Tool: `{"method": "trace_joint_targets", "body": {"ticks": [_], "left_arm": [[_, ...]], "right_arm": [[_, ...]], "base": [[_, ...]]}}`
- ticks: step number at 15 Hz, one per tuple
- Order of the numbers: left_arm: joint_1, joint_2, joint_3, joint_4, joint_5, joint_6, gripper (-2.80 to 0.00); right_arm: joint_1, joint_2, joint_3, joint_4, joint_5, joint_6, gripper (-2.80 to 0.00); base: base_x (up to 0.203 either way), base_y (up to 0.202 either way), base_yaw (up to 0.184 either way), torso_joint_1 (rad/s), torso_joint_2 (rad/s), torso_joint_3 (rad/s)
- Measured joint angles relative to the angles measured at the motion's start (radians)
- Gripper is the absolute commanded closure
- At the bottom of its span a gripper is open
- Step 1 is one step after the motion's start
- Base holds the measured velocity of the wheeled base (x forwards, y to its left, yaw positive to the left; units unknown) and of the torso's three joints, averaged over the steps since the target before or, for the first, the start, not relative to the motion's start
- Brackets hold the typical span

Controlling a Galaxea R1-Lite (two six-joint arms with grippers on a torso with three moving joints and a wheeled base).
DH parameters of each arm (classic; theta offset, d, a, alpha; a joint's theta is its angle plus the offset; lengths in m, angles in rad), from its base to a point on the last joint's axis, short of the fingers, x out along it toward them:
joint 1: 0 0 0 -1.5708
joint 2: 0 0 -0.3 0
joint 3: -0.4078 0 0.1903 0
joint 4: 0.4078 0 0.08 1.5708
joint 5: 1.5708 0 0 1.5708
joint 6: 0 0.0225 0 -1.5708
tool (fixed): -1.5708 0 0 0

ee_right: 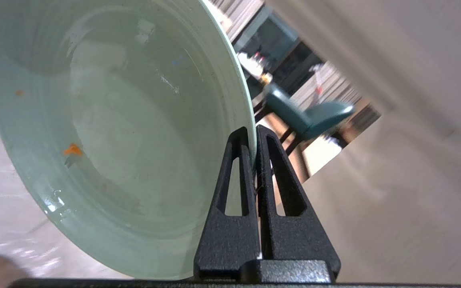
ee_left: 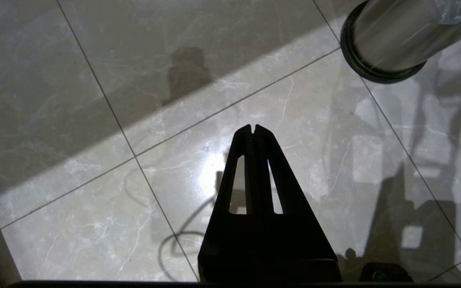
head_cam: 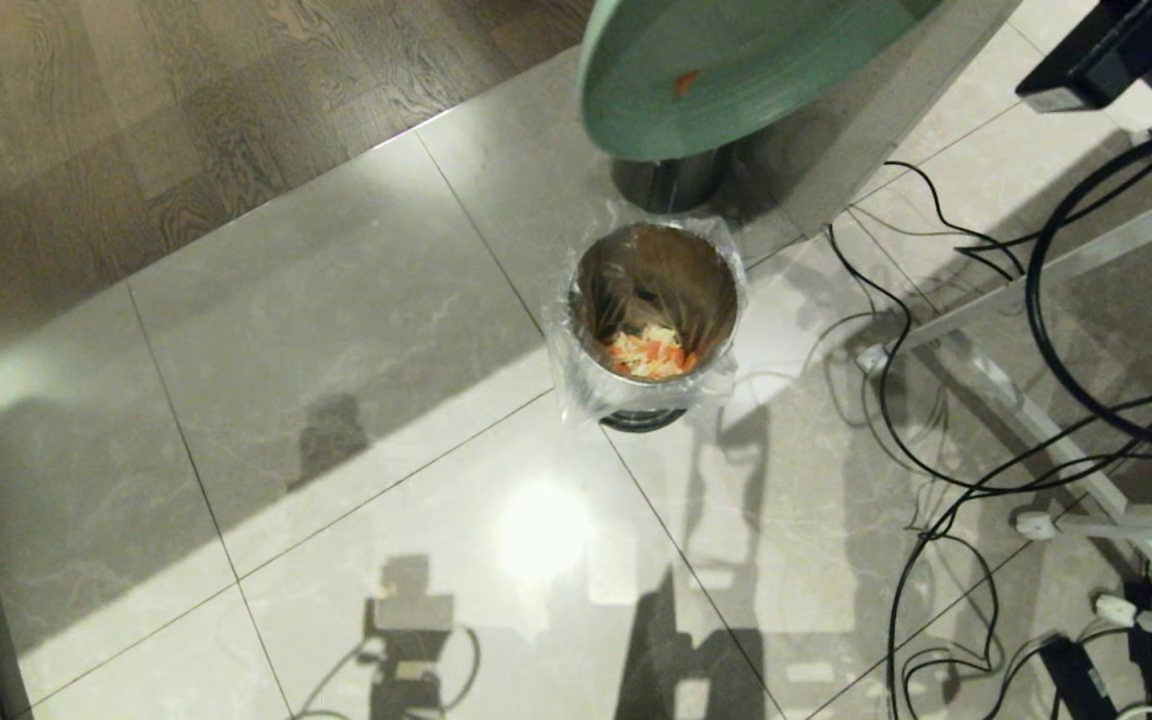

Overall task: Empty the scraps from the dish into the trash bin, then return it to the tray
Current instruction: Put the plate back to the table

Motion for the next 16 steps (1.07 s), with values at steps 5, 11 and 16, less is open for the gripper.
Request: {"method": "trace_joint_targets", "body": {"ticks": [5, 11, 16], "left_arm": [[0.000, 0.000, 0.000, 0.000, 0.000, 0.000, 0.00], [0.000, 0.000, 0.000, 0.000, 0.000, 0.000, 0.00], [0.000, 0.000, 0.000, 0.000, 0.000, 0.000, 0.00]], "right_arm": [[-0.001, -0.021, 0.109, 0.090, -0.146, 0.122, 0.00], [-0.003, -0.075, 0.353, 0.190, -0.400, 0.326, 0.00], [-0.005, -0.080, 0.518, 0.192, -0.679, 0.561, 0.00]], "base": [[0.000, 0.000, 0.000, 0.000, 0.00, 0.000], [0.000, 0.000, 0.000, 0.000, 0.00, 0.000], [0.000, 0.000, 0.000, 0.000, 0.00, 0.000]]}}
